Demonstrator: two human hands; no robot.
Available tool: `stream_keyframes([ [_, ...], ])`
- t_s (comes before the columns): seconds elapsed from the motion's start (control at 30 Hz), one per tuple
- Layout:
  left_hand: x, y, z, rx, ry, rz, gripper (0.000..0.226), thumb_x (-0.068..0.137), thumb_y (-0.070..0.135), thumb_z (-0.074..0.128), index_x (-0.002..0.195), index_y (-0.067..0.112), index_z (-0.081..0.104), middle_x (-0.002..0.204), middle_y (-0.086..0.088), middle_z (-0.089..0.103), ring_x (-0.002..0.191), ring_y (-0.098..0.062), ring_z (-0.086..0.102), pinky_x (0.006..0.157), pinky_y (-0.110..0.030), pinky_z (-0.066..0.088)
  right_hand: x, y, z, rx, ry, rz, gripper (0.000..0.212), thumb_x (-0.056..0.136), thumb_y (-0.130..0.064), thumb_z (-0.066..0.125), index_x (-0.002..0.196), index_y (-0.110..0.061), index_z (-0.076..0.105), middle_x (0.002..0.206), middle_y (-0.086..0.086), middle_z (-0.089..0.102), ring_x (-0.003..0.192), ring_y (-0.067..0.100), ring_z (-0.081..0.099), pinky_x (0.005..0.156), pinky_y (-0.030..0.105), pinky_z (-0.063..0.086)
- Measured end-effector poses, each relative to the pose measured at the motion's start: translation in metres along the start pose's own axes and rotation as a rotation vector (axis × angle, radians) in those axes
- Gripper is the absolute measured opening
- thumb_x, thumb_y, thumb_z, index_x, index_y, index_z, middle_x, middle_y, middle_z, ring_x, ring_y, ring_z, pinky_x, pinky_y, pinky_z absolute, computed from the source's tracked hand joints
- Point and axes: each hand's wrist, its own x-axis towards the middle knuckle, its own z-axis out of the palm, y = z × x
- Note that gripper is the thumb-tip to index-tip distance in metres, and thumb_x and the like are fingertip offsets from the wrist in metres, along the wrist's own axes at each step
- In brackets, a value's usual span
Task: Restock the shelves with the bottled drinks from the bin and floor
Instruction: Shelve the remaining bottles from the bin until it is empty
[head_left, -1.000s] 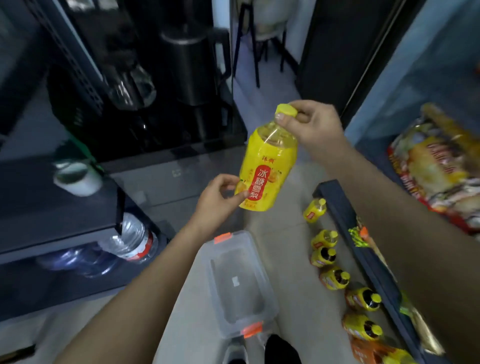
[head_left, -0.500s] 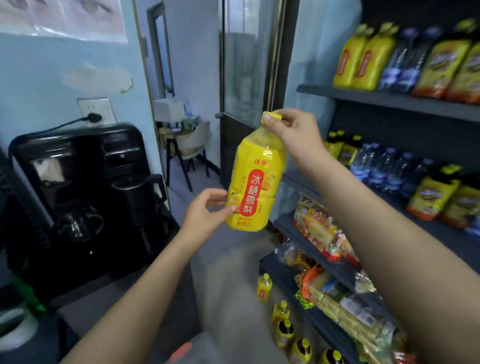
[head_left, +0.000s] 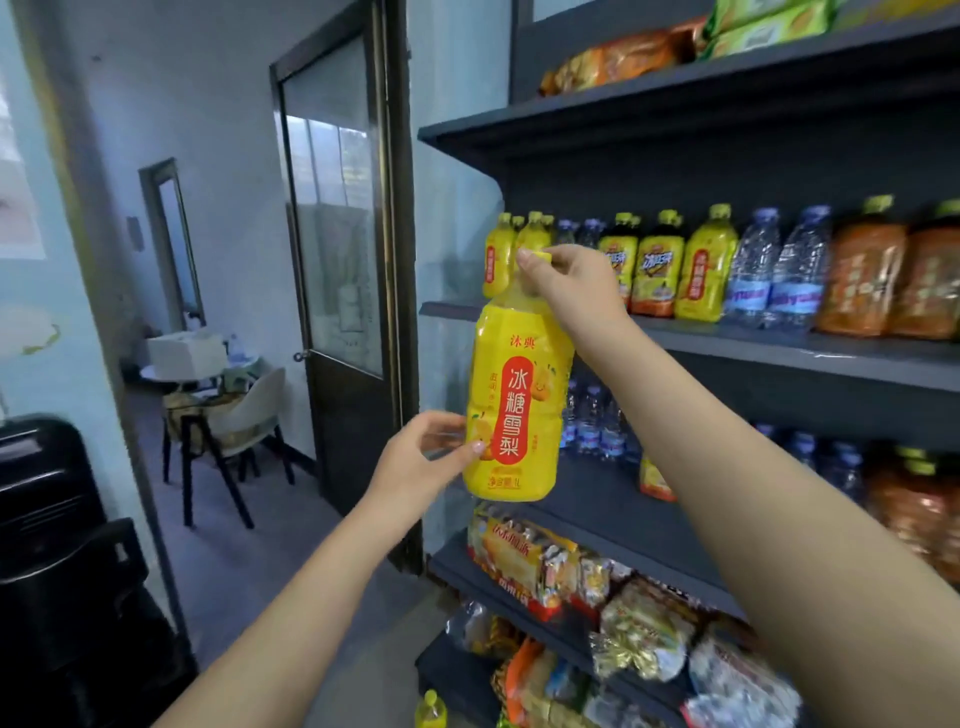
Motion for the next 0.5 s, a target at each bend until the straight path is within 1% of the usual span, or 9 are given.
stream_keyframes([
  [0.07, 0.014, 0.009, 0.025, -0.011, -0.016, 0.012, 0.022, 0.078, 0.016, 0.073, 0.091, 0.028, 0.06, 0.099, 0.007, 0.066, 0.097, -0.007, 0.061, 0.089, -0.027, 0.048, 0.013, 0.009, -0.022, -0.05, 0.008, -0.008, 0.044, 0.091, -0.038, 0.056, 0.092, 0.005, 0.066, 0.092, 0.023, 0.069, 0.087, 0.034, 0.064, 0.08, 0.047, 0.051],
  [0.1, 0.022, 0.013, 0.037, -0.018, -0.02, 0.019, 0.022, 0.078, 0.016, 0.073, 0.092, 0.028, 0.06, 0.098, 0.008, 0.066, 0.095, -0.004, 0.06, 0.087, -0.023, 0.048, 0.019, 0.013, -0.033, -0.071, 0.011, -0.013, 0.043, 0.092, -0.038, 0.055, 0.091, 0.003, 0.067, 0.087, 0.019, 0.069, 0.082, 0.031, 0.063, 0.076, 0.043, 0.049],
  [0.17, 0.036, 0.021, 0.06, -0.017, -0.037, 0.032, 0.023, 0.079, 0.017, 0.072, 0.097, 0.025, 0.06, 0.101, 0.009, 0.065, 0.095, -0.001, 0.059, 0.079, -0.015, 0.046, 0.032, 0.023, -0.054, -0.089, 0.021, -0.018, 0.043, 0.093, -0.038, 0.052, 0.09, 0.002, 0.066, 0.075, 0.008, 0.062, 0.071, 0.022, 0.057, 0.068, 0.036, 0.044],
  [0.2, 0.044, 0.024, 0.071, -0.016, -0.045, 0.036, 0.024, 0.079, 0.018, 0.072, 0.1, 0.022, 0.061, 0.103, 0.008, 0.065, 0.097, -0.002, 0.059, 0.075, -0.013, 0.046, 0.039, 0.029, -0.063, -0.091, 0.028, -0.016, 0.042, 0.094, -0.038, 0.051, 0.091, 0.001, 0.066, 0.074, 0.004, 0.059, 0.07, 0.018, 0.054, 0.067, 0.033, 0.042],
  [0.23, 0.051, 0.026, 0.081, -0.022, -0.048, 0.04, 0.025, 0.079, 0.018, 0.072, 0.102, 0.02, 0.061, 0.104, 0.006, 0.064, 0.098, -0.003, 0.059, 0.071, -0.011, 0.047, 0.046, 0.035, -0.072, -0.092, 0.034, -0.013, 0.04, 0.094, -0.038, 0.05, 0.092, -0.001, 0.066, 0.076, 0.003, 0.059, 0.073, 0.017, 0.055, 0.068, 0.032, 0.042],
  [0.3, 0.064, 0.031, 0.1, -0.031, -0.045, 0.048, 0.023, 0.08, 0.017, 0.071, 0.1, 0.021, 0.06, 0.104, 0.007, 0.064, 0.097, -0.003, 0.058, 0.066, -0.008, 0.048, 0.057, 0.047, -0.089, -0.097, 0.047, -0.015, 0.037, 0.094, -0.039, 0.05, 0.094, -0.005, 0.065, 0.085, 0.003, 0.063, 0.079, 0.016, 0.057, 0.069, 0.031, 0.044],
  [0.37, 0.076, 0.035, 0.117, -0.027, -0.039, 0.061, 0.02, 0.081, 0.017, 0.07, 0.097, 0.025, 0.06, 0.102, 0.01, 0.064, 0.097, -0.002, 0.059, 0.072, -0.011, 0.048, 0.067, 0.057, -0.104, -0.097, 0.071, -0.03, 0.035, 0.094, -0.039, 0.05, 0.095, -0.006, 0.063, 0.086, 0.003, 0.062, 0.077, 0.014, 0.056, 0.064, 0.026, 0.042],
  [0.43, 0.085, 0.038, 0.131, -0.05, -0.042, 0.062, 0.019, 0.082, 0.016, 0.069, 0.097, 0.023, 0.061, 0.102, 0.009, 0.064, 0.098, -0.004, 0.059, 0.08, -0.016, 0.048, 0.076, 0.066, -0.118, -0.111, 0.093, -0.04, 0.032, 0.094, -0.039, 0.05, 0.096, -0.009, 0.061, 0.083, -0.001, 0.059, 0.072, 0.009, 0.053, 0.057, 0.02, 0.039],
  [0.5, 0.094, 0.041, 0.144, -0.066, -0.054, 0.061, 0.019, 0.082, 0.015, 0.069, 0.099, 0.02, 0.062, 0.103, 0.006, 0.064, 0.098, -0.006, 0.059, 0.082, -0.019, 0.049, 0.084, 0.073, -0.13, -0.136, 0.102, -0.025, 0.031, 0.094, -0.04, 0.049, 0.096, -0.011, 0.059, 0.077, -0.006, 0.055, 0.067, 0.005, 0.049, 0.053, 0.02, 0.035],
])
